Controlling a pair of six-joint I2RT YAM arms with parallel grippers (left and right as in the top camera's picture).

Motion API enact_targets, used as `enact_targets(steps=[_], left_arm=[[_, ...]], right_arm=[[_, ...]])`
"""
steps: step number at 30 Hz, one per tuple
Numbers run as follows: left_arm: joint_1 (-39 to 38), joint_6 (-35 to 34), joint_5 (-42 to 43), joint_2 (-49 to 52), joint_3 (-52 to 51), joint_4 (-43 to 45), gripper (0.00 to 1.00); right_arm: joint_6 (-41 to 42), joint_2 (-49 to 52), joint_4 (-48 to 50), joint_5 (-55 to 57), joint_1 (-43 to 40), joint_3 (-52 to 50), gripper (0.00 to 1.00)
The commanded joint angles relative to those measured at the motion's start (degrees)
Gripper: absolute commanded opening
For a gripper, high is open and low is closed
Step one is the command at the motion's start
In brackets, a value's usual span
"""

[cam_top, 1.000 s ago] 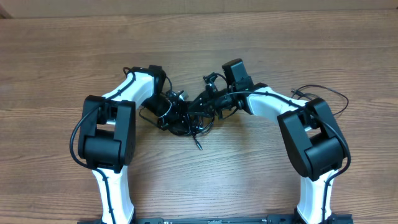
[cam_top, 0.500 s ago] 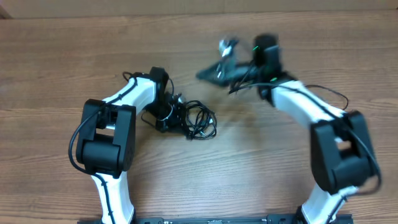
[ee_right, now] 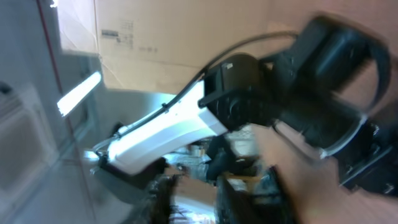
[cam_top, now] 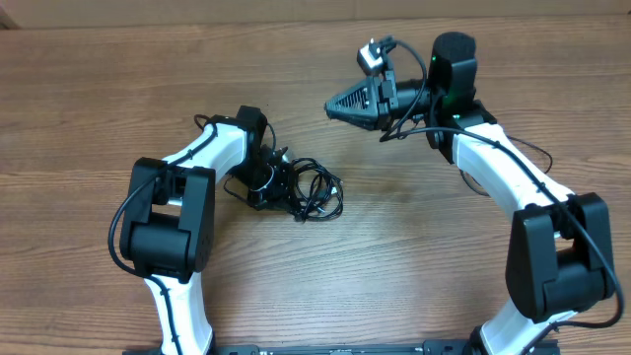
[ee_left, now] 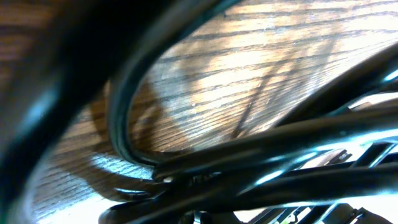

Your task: Untangle cables

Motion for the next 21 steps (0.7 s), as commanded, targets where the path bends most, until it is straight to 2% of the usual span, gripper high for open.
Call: enact_targets(steps=[1,5,10,15,21], left_arm=[[-0.5,-0.1,-7.9,2.7,-2.5,0.9,0.04],[-0.5,-0.1,-7.9,2.7,-2.5,1.0,0.04],[-0.5,-0.1,-7.9,2.7,-2.5,1.2,0.04],[-0.5,-0.1,-7.9,2.7,-2.5,1.7,0.04],[-0.5,-0.2,-7.9,2.7,-2.5,1.8,0.06]], right_arm=[[-17.2,0.4,-14.3,2.9,0.4,-0.3,0.31],[-30.4,0.4,-33.9,12.7,0.5,-0.3,0.37],[-40.8,0.4,-49.2,22.4,1.7,-0.3,0.46],[-43.8,0.4,-56.0,30.2,4.3,-0.3,0.49],[-43.5,0.4,-57.4,42.1,9.9,-0.4,0.5]])
